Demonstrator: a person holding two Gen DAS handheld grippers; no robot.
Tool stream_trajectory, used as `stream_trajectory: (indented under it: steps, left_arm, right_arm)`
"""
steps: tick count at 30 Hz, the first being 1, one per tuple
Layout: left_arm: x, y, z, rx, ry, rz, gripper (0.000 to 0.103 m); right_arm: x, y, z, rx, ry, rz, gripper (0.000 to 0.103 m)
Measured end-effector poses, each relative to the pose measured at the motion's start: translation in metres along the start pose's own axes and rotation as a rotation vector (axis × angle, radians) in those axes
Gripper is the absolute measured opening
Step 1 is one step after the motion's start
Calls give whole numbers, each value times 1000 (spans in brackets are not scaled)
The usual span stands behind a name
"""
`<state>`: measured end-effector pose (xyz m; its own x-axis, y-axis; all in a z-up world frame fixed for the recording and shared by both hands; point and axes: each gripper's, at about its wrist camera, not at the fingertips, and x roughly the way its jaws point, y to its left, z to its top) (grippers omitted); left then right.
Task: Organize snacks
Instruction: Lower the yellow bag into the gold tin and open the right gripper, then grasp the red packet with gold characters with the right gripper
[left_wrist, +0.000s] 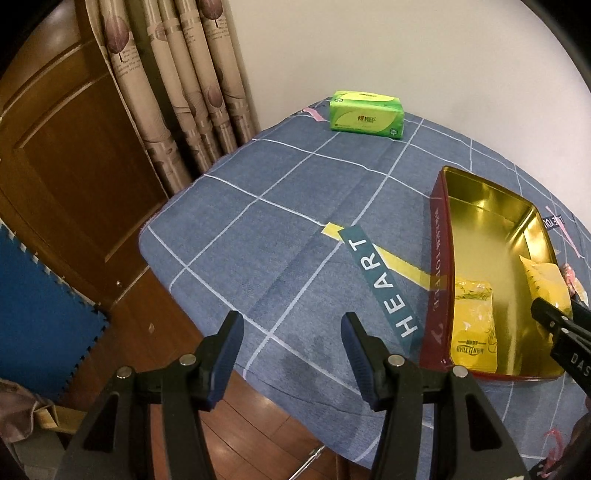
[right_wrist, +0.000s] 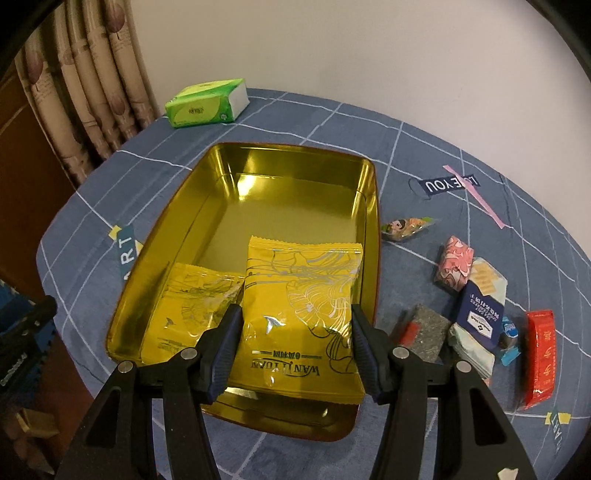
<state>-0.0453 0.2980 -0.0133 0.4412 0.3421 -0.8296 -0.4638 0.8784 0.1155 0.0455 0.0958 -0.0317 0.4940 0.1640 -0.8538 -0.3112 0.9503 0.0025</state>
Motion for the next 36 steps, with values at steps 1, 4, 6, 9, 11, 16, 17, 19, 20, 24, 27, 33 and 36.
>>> stream_trajectory:
  steps: [1,4,6,9,11,16,17,19,20,24,27,33,36]
  left_arm:
    - [0,0,0,1,1,0,56]
    - [1,0,-1,0,5,-2,56]
    - [1,0,-1,0,8,-7,56]
    - [0,-2,-1,7,10,-12,56]
    - [0,-3,-1,14,11,-11,56]
    - [0,-4,-1,10,10,-14,56]
    - [0,-4,-1,9,10,-13,56]
    - [0,-3,-1,10,12,-13,56]
    - [0,-3,-1,12,11,-13,56]
    - [0,-3,-1,14,10,-13,56]
    - [-1,-2,-1,15,6,-11,56]
    - [-1,-3,0,22,1,-3,56]
    - [-2,-3,-1,25,-2,3,56]
  right_arm:
    - [1,1,0,-4,0,-4,53]
    - [5,1,-1,-3,10,-1,53]
    - [9,0,-1,4,21,4,53]
    - [12,2,-3,-1,33,4,53]
    - [13,2,-3,-6,35,1,54]
    - [16,3,-3,-5,49,9,55]
    - [16,3,-3,-8,49,6,56]
    - [15,4,-4,-11,46,12,56]
    - [14,4,-3,-11,43,11,58]
    - [10,4,-1,-20,30,10,65]
    - [0,1,0,-13,4,37,65]
    - [-35,-24,1,-13,-78,28,65]
    - [-49,-52,-3,-1,-104,-8,65]
